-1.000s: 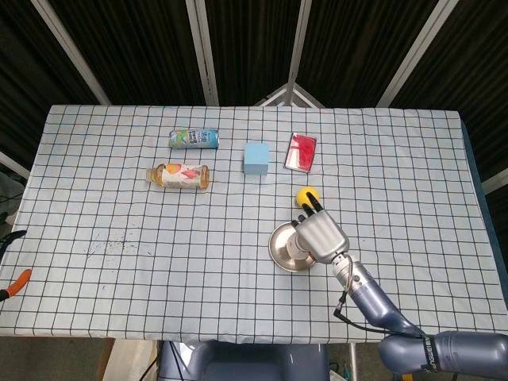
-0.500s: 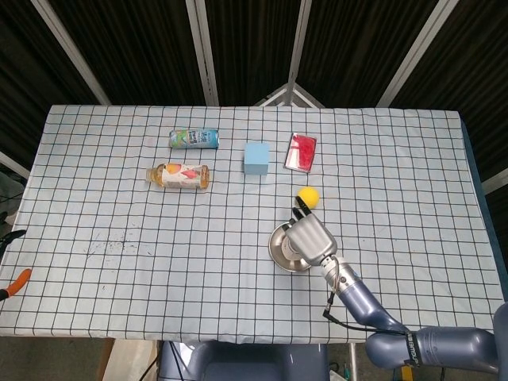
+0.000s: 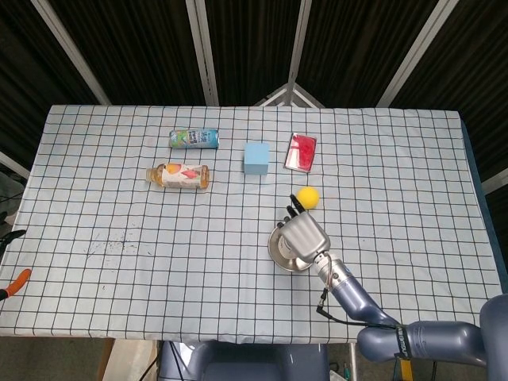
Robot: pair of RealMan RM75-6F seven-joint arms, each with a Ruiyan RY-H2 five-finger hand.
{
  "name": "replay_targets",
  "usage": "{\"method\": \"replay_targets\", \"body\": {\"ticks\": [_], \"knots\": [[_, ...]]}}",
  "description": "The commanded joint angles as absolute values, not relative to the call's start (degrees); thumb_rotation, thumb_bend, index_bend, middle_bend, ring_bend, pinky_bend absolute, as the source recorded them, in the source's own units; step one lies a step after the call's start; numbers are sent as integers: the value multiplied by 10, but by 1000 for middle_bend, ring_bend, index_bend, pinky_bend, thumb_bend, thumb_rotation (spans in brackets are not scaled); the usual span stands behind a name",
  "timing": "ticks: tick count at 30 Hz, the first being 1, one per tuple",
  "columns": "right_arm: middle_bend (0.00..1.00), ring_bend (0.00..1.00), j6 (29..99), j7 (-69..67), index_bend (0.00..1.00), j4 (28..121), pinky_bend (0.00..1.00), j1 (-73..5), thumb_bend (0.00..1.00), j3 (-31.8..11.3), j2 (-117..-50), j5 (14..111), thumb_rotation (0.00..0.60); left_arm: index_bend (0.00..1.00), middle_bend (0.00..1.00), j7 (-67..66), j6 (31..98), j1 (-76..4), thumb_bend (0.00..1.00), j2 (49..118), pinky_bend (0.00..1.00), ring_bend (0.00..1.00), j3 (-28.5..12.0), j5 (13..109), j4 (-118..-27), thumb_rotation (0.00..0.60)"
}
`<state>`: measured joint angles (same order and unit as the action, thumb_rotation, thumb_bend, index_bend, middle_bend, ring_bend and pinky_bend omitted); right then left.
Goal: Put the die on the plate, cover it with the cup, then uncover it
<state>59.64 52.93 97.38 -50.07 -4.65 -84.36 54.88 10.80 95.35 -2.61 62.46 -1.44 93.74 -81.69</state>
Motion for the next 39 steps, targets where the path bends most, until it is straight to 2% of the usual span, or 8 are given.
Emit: {"method": "replay_targets", "body": {"ticks": [1, 10, 19, 39], "knots": [[473, 207, 601, 524, 554, 958, 0, -503, 472, -53, -854, 549, 600, 216, 0, 108, 953, -26, 385, 625, 23, 0, -14, 937, -817, 600], [473, 207, 616, 511, 554, 906, 0, -501, 471, -62, -880, 546, 600, 217, 0, 105, 950, -27, 385, 625, 23, 0, -14, 936, -817, 600], [473, 207, 616, 514, 558, 890, 0, -495, 471, -54, -872, 543, 600, 218, 0, 100, 948, -28, 385, 626, 23, 0, -14, 935, -818, 600], [475, 207, 631, 540, 582, 1022, 0, -483, 471, -9, -819, 626, 600, 222, 0, 92, 948, -28, 385, 627, 23, 0, -12, 939, -821, 600]]}}
